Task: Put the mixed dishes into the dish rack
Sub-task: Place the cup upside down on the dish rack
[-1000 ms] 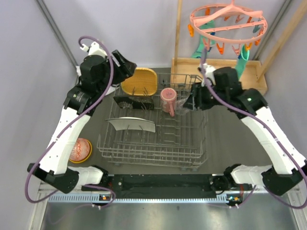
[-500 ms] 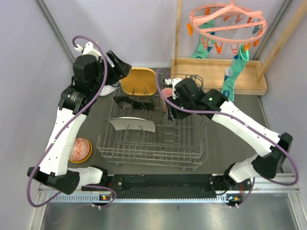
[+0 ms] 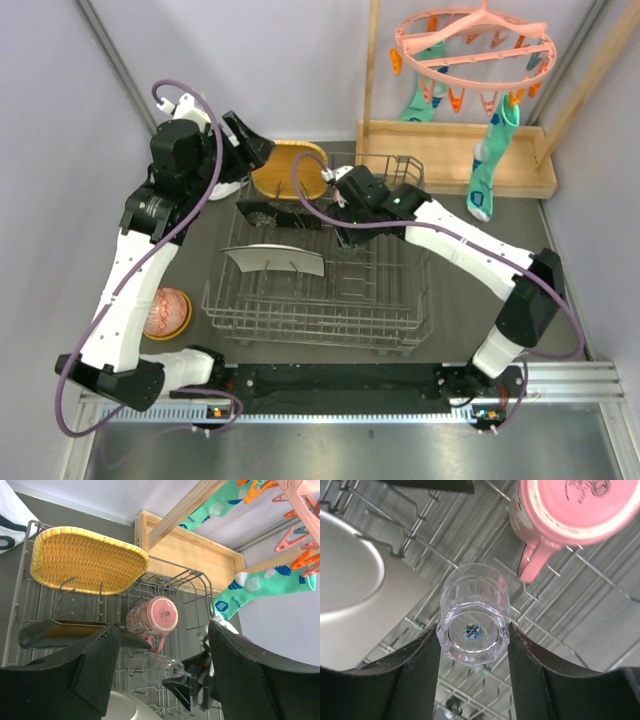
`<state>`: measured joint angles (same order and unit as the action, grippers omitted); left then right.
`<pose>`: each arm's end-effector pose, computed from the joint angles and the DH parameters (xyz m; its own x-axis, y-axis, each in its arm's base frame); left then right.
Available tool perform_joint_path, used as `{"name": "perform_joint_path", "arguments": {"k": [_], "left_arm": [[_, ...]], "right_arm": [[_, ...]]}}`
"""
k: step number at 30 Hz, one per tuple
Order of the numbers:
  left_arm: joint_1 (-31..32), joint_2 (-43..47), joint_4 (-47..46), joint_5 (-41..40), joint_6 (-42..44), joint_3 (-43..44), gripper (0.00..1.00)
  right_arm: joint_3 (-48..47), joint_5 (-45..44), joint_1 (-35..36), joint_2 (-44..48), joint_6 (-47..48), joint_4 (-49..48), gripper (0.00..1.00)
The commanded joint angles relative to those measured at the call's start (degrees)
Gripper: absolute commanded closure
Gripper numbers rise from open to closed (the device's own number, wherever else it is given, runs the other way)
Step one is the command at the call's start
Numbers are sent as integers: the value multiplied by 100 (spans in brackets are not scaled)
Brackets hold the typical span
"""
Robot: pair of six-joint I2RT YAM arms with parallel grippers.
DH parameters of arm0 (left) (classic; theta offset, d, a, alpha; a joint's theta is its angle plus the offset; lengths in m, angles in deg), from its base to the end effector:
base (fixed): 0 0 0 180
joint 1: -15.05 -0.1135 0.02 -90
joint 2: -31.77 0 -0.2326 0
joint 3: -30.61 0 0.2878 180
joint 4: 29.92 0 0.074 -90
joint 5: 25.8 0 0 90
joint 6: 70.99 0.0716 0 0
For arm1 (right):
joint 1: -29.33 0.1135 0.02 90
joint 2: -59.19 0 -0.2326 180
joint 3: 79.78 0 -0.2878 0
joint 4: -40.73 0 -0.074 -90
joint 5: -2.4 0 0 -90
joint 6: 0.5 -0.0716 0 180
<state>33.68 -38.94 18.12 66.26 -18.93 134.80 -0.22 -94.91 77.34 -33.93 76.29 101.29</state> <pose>0.3063 -0.1060 0.4552 -0.4044 -0.5121 -0.7578 0.1313 0.7875 -0.6022 0.2777 0.2949 0.2662 -0.6786 -0.4151 -0.6059 -0.5456 0.8372 0.0375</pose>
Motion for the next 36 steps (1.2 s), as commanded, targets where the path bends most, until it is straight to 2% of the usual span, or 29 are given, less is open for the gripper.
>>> {"name": "perform_joint_path", "arguments": {"k": [1, 13, 24, 27, 28, 29, 36], "left_arm": [[-35, 199, -366, 215, 40, -5, 25], [-44, 304, -437, 259, 40, -93, 24], [-53, 339, -419, 268, 49, -154, 23], [-53, 357, -437, 242, 58, -198, 23], [-53, 366, -446, 250, 58, -207, 23], [-53, 374, -454, 242, 58, -233, 23], [-62, 392, -481, 242, 58, -207, 23]], "right_arm": [[-449, -183, 130, -189, 126, -353, 100], [-617, -104, 130, -856, 187, -344, 100], [-389, 2, 130, -1191, 108, -503, 100], [-327, -7, 130, -1235, 65, -538, 87], [-292, -16, 130, -1243, 56, -555, 74], [-292, -16, 130, -1252, 56, -547, 69], [-230, -279, 130, -1191, -50, -476, 59]]}}
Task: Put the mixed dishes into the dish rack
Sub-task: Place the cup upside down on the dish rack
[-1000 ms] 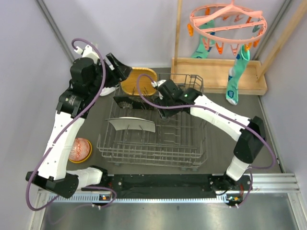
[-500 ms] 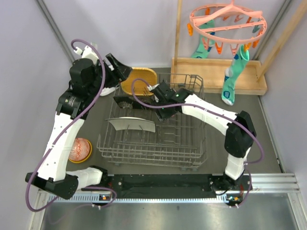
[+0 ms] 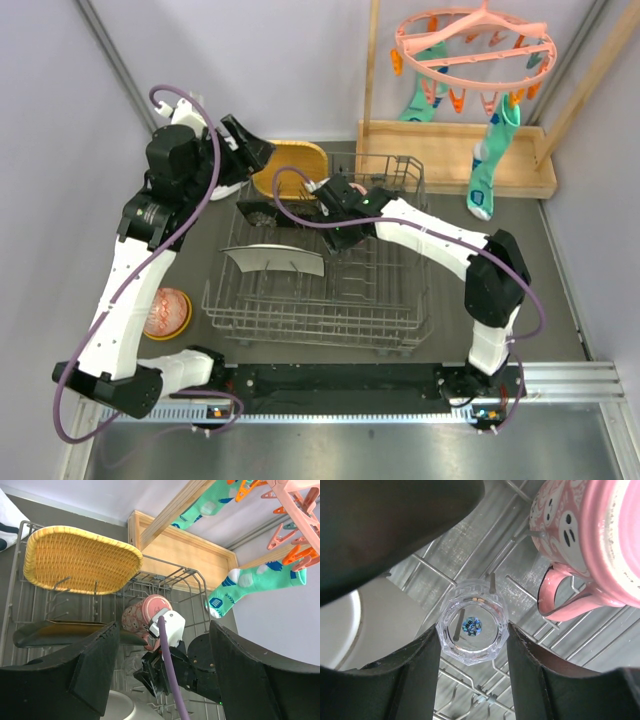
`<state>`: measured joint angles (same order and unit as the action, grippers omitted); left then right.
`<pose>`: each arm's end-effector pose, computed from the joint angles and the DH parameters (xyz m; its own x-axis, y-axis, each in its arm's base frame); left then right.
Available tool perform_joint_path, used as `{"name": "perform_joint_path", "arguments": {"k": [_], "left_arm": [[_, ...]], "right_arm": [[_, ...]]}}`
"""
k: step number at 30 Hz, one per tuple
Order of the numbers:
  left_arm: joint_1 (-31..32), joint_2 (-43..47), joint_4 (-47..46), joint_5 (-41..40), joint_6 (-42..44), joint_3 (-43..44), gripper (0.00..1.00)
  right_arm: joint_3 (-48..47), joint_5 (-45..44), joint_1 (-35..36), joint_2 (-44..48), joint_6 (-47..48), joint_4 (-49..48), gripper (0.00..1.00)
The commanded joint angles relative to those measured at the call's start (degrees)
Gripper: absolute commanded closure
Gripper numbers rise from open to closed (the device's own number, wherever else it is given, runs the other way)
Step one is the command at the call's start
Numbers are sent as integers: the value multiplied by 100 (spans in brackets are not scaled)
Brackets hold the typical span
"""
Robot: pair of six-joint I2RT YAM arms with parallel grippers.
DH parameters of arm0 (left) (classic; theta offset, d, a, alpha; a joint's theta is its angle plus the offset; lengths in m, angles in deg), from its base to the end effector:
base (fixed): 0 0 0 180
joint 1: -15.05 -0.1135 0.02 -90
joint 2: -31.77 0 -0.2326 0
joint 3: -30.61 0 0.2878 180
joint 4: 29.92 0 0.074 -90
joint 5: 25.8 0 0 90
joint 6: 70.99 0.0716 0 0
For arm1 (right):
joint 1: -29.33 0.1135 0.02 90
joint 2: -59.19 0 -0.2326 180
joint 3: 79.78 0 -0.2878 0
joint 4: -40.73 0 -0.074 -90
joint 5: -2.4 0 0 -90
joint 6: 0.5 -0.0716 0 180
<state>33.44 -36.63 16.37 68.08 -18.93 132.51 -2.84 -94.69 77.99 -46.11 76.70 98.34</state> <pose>0.2985 -0.1044 0.4564 -0.3977 -0.5142 -0.7599 0.1685 0.7732 -0.6114 0.2985 0.3259 0.2012 -0.7130 -0.4776 -0.5134 -0.5601 0.8284 0.0072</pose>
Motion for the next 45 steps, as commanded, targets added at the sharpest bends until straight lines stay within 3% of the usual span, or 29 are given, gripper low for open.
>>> {"name": "perform_joint_path", "arguments": {"k": [1, 9, 28, 37, 45], "left_arm": [[-38, 160, -306, 69, 75, 22, 23], [-55, 160, -183, 43, 146, 128, 23], [-73, 371, 221, -335, 120, 101, 22], [-73, 600, 862, -1415, -328, -215, 18], [-81, 950, 1662, -2505, -1021, -311, 13]], "right_arm": [[41, -319, 64, 44, -100, -190, 54], [76, -249, 64, 387, -188, -217, 38], [155, -380, 29, 2231, -565, 100, 31], [805, -310, -24, 3856, -1339, 275, 31], [1640, -389, -24, 4684, -1629, 636, 30]]}}
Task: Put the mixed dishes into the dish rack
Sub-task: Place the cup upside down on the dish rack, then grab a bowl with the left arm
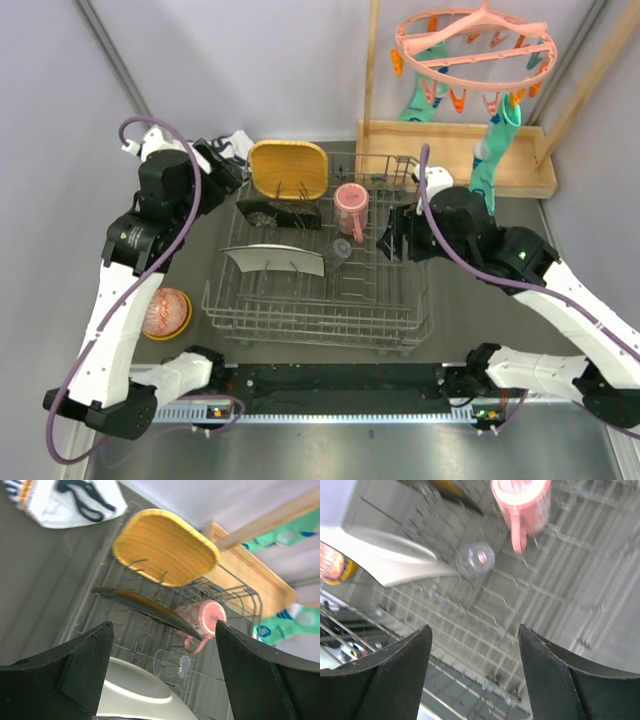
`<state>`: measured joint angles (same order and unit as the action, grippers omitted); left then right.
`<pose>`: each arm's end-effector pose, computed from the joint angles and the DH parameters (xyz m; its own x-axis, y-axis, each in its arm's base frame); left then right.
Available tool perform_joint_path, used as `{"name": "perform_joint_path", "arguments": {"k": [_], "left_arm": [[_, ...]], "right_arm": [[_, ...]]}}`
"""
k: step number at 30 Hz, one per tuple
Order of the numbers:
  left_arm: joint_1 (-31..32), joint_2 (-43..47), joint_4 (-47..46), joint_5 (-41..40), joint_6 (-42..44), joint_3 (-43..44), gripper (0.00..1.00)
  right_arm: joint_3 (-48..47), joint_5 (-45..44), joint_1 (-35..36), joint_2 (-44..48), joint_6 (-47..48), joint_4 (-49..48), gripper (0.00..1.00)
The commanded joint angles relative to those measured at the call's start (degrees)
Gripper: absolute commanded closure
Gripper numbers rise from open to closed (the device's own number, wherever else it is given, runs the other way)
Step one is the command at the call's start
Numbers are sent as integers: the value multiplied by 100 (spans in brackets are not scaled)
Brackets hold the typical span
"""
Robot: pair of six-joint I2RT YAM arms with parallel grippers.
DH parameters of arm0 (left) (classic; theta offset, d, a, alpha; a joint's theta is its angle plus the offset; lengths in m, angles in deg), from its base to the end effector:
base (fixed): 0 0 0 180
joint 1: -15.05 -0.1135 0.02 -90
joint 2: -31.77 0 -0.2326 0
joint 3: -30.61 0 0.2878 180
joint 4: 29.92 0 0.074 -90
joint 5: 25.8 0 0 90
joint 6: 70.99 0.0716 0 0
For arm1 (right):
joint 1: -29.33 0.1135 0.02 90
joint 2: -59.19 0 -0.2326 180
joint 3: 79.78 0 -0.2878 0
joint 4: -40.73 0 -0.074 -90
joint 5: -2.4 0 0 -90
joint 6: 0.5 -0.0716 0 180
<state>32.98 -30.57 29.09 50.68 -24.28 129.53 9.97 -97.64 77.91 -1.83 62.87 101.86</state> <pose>0.2676 -0.0690 0.4362 -0.3285 -0.5944 -0.7340 -0.1807 0.8023 -0.5689 0.1954 0.2026 0.3812 -0.5996 -0.0125 -0.8002 -0.4158 0.8592 0.2982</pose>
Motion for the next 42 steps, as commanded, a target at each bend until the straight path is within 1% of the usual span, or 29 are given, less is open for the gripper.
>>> {"name": "perform_joint_path", "arguments": {"k": [1, 4, 5, 7, 8, 10, 13, 16, 20, 22, 24, 26, 27, 28, 29, 30, 31, 32, 33, 34, 35, 38, 40, 42], "left_arm": [[-36, 442, 426, -1001, -601, -41, 12], [-36, 794, 443, -1328, -953, -243, 12], [-36, 855, 522, -1590, -1040, -269, 12], [-35, 882, 1004, -1899, -1278, -199, 12], [-36, 856, 1258, -2152, -1340, -34, 11], [-36, 654, 1881, -2365, -1516, 169, 10], [-36, 382, 2410, -2699, -1770, 416, 8], [-36, 241, 2526, -2866, -2042, 425, 6], [-97, 74, 2649, -2999, -2403, 337, 6], [-158, 65, 2527, -2981, -2456, 189, 6], [-377, 108, 2265, -2885, -2395, 65, 6], [-834, 126, 2027, -2438, -2142, -154, 6], [-1035, 109, 1764, -2193, -2027, -233, 6], [-1481, 100, 1684, -1973, -1930, -417, 6], [-1721, 83, 1561, -1448, -1712, -514, 6], [-1984, 65, 1403, -1208, -1622, -611, 6], [-2396, 47, 1323, -1014, -1543, -812, 6], [-2582, 65, 1261, -638, -1429, -927, 7], [-2750, 91, 1122, -478, -1385, -1042, 7], [-3056, 109, 1042, -294, -1315, -1304, 7], [-3163, 135, 980, -5, -1296, -1428, 7], [-3577, 144, 778, 436, -1288, -1929, 8], [-3796, 153, 760, 447, -1252, -2202, 10], [-3885, 240, 786, 281, -1235, -2369, 11]], "right_arm": [[429, -60, -15, 300, -263, 328, 30], [719, 134, -15, 546, -298, 276, 30], [824, 195, -15, 625, -316, 258, 30], [878, 213, -15, 670, -316, 267, 30], [904, 222, -15, 670, -316, 275, 30], [913, 257, -15, 652, -316, 293, 29], [905, 424, -15, 635, -290, 249, 29], [826, 644, -15, 521, -229, 205, 29], [694, 679, -15, 397, -167, 267, 29], [693, 688, -15, 415, -167, 284, 29], [720, 705, -15, 424, -167, 302, 29], [746, 705, -15, 441, -167, 337, 29], [764, 705, -15, 459, -176, 354, 29], [799, 697, -15, 467, -184, 346, 29], [816, 688, -15, 502, -193, 354, 29], [834, 679, -15, 520, -193, 354, 29], [869, 662, -15, 529, -219, 363, 29], [904, 662, -15, 555, -220, 372, 29], [922, 644, -15, 564, -220, 372, 29], [966, 635, -15, 573, -220, 372, 29], [992, 644, -15, 573, -237, 372, 29], [1054, 697, -15, 556, -228, 337, 29], [1063, 714, -15, 520, -211, 328, 29], [1045, 723, -15, 459, -211, 328, 29]]}}
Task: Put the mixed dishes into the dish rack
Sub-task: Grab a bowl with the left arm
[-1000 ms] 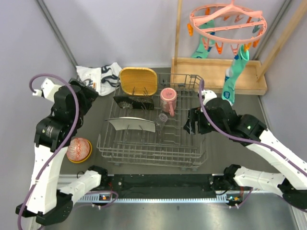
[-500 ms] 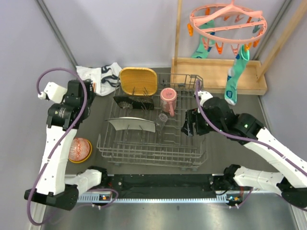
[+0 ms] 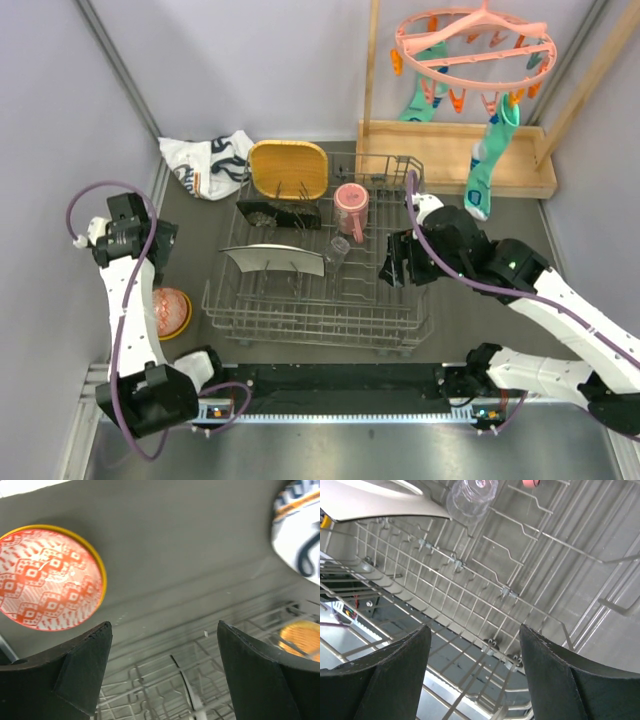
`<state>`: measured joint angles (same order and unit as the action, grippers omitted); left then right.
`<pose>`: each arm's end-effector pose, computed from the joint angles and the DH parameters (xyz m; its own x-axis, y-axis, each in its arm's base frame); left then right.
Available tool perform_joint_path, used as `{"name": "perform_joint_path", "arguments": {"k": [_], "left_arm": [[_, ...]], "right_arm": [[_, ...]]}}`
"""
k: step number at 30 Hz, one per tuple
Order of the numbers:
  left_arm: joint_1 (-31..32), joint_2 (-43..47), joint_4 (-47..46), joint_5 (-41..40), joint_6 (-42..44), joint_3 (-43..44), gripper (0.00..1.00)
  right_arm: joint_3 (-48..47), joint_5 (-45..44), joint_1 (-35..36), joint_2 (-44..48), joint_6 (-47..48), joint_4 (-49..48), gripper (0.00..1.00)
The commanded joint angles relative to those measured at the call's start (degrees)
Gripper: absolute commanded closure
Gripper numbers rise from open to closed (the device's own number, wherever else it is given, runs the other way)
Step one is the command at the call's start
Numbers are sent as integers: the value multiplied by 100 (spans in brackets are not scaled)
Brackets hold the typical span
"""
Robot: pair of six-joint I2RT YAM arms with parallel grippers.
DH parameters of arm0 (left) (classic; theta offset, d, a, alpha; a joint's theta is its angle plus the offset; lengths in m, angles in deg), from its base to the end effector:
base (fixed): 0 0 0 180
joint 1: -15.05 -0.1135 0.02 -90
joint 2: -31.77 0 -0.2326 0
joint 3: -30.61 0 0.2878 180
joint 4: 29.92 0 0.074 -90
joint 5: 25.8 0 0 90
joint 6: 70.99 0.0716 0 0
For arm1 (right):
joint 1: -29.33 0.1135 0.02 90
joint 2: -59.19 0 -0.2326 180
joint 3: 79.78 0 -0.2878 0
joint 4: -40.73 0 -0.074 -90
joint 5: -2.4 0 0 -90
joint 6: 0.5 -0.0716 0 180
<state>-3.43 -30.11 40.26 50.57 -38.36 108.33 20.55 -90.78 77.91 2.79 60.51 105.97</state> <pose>0.2516 0.1019 0.2805 -0.0464 -0.8784 -0.4756 -0.8853 0.2566 -0.3877 0.1775 0.1952 0.3236 -0.7366 -0.1035 -0.6683 -0.4166 0.8479 0.3279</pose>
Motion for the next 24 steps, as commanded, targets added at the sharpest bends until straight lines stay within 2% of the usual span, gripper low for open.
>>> {"name": "perform_joint_path", "arguments": {"k": [1, 11, 24], "left_arm": [[-244, 290, -365, 282, 208, -302, 11], [-270, 669, -374, -43, -12, -944, 11], [-279, 327, -217, -658, -170, -1155, 11]], "right_arm": [[-4, 28, -15, -20, 25, -91, 29], [-57, 256, -6, -248, -45, -215, 29], [-188, 448, -15, -512, -18, -109, 29]]}}
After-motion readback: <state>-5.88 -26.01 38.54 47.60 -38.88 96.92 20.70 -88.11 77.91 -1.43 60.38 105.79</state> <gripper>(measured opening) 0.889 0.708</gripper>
